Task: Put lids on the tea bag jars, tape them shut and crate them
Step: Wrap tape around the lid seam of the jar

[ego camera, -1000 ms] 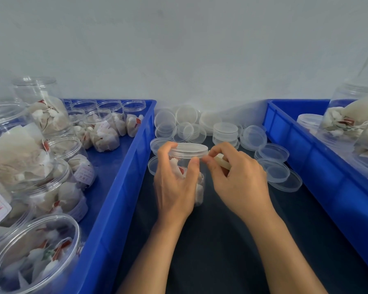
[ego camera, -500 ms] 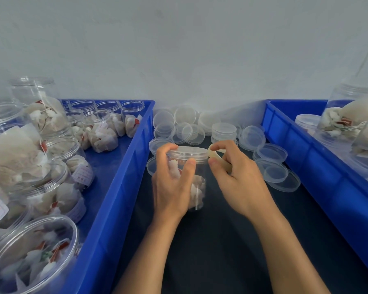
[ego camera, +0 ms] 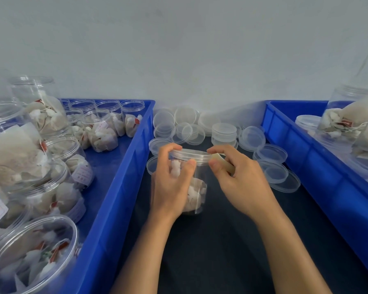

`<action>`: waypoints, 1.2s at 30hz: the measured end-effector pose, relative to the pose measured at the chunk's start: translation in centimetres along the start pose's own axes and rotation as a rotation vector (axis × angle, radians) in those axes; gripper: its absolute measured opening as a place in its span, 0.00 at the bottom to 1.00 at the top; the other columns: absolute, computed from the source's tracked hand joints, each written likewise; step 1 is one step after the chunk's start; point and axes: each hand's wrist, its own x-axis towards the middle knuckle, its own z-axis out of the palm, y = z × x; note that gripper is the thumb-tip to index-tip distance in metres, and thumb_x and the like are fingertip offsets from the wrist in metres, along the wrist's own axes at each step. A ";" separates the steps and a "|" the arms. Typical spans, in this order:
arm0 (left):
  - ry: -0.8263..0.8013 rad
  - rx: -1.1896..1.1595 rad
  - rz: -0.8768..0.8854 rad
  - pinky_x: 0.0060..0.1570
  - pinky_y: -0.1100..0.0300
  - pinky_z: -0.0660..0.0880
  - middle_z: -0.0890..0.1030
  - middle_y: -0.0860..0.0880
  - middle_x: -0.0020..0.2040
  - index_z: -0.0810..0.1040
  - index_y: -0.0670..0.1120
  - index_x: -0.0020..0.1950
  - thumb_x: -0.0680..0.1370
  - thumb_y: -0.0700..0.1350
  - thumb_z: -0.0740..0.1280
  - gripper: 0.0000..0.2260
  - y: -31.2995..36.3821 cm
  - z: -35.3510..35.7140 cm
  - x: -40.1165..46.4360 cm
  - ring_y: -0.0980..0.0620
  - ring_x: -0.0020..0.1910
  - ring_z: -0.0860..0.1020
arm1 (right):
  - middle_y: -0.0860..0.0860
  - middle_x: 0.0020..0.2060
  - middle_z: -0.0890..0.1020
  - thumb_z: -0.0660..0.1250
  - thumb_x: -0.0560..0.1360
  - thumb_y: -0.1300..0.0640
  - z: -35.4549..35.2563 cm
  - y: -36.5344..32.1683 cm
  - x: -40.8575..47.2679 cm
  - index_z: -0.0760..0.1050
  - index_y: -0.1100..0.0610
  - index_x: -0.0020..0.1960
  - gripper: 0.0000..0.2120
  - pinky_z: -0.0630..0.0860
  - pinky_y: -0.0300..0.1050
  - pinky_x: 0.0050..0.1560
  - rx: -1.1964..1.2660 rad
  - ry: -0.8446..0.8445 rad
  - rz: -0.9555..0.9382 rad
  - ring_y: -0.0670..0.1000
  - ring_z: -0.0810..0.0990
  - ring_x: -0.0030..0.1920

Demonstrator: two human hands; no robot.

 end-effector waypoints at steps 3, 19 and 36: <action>-0.051 -0.061 -0.009 0.50 0.54 0.83 0.82 0.61 0.55 0.73 0.59 0.65 0.75 0.59 0.66 0.19 -0.2 -0.3 0.0 0.54 0.53 0.83 | 0.41 0.29 0.74 0.64 0.79 0.37 -0.4 0.1 0.2 0.75 0.30 0.62 0.12 0.70 0.43 0.34 0.047 -0.038 0.029 0.43 0.73 0.31; -0.165 -0.123 -0.157 0.51 0.62 0.80 0.85 0.54 0.55 0.77 0.54 0.61 0.75 0.67 0.70 0.22 -0.2 -0.2 0.3 0.56 0.55 0.84 | 0.49 0.33 0.84 0.67 0.81 0.39 -0.7 -0.3 0.1 0.76 0.33 0.60 0.07 0.74 0.38 0.29 0.270 -0.131 0.147 0.47 0.82 0.27; -0.012 0.063 -0.119 0.41 0.75 0.73 0.83 0.64 0.50 0.79 0.59 0.54 0.73 0.72 0.66 0.20 1.5 1.2 -0.6 0.64 0.49 0.82 | 0.45 0.26 0.73 0.59 0.82 0.50 -1.4 0.3 -0.2 0.74 0.30 0.66 0.18 0.66 0.42 0.35 0.051 -0.132 0.030 0.43 0.73 0.28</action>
